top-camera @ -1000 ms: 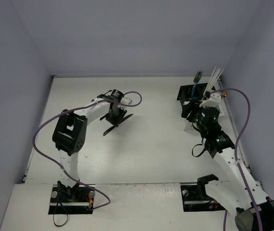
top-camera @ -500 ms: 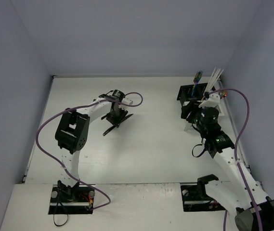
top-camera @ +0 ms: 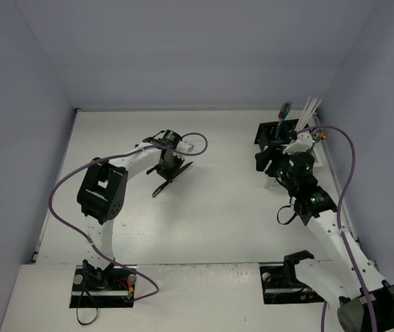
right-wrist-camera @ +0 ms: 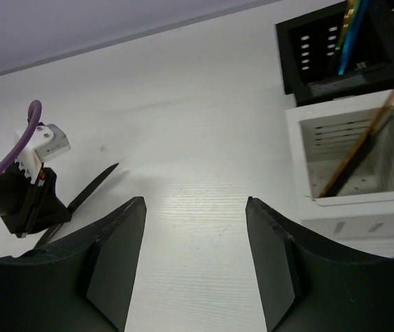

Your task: Sort the eating utensils into containers

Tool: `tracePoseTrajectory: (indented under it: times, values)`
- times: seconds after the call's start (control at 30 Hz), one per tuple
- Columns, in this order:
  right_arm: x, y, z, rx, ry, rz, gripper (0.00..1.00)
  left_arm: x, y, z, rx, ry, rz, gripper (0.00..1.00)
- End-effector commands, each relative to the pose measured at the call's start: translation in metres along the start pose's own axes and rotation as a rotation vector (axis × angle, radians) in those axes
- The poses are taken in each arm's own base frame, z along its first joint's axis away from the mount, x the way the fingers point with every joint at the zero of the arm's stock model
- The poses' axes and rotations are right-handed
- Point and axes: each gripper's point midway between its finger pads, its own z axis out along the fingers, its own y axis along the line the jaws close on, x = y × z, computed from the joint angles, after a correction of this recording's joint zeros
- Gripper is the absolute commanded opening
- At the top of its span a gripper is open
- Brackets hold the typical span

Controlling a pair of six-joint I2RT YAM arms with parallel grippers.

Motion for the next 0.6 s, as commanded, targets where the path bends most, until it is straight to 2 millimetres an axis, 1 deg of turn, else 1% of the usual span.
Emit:
tracePoseTrajectory:
  times: [0.0, 0.07, 0.1, 0.2, 0.23, 0.3, 0.33, 0.47, 0.57]
  values:
    - [-0.039, 0.063, -0.005, -0.236, -0.040, 0.036, 0.60, -0.075, -0.025, -0.102, 0.046, -0.425, -0.041, 0.00]
    - [-0.042, 0.080, -0.005, -0.276, -0.030, 0.048, 0.62, -0.086, -0.038, -0.124, 0.074, -0.518, -0.051, 0.00]
    - [-0.049, 0.087, -0.007, -0.290, -0.039, 0.063, 0.63, -0.092, -0.043, -0.137, 0.080, -0.570, -0.049, 0.00]
    - [-0.053, 0.106, -0.001, -0.334, -0.013, 0.088, 0.64, -0.109, -0.063, -0.177, 0.102, -0.716, -0.040, 0.00]
    - [-0.059, 0.113, -0.002, -0.354, -0.015, 0.100, 0.64, -0.110, -0.066, -0.181, 0.107, -0.733, -0.040, 0.00]
    - [-0.061, 0.126, 0.002, -0.382, -0.003, 0.107, 0.64, -0.117, -0.082, -0.203, 0.131, -0.816, -0.031, 0.00]
    - [-0.065, 0.132, 0.004, -0.391, -0.006, 0.111, 0.64, -0.120, -0.088, -0.212, 0.142, -0.848, -0.027, 0.00]
    - [-0.077, 0.155, 0.005, -0.437, -0.023, 0.118, 0.64, -0.125, -0.106, -0.230, 0.180, -0.911, -0.026, 0.00]
    - [-0.082, 0.165, 0.008, -0.458, -0.028, 0.122, 0.64, -0.127, -0.119, -0.239, 0.212, -0.935, -0.019, 0.00]
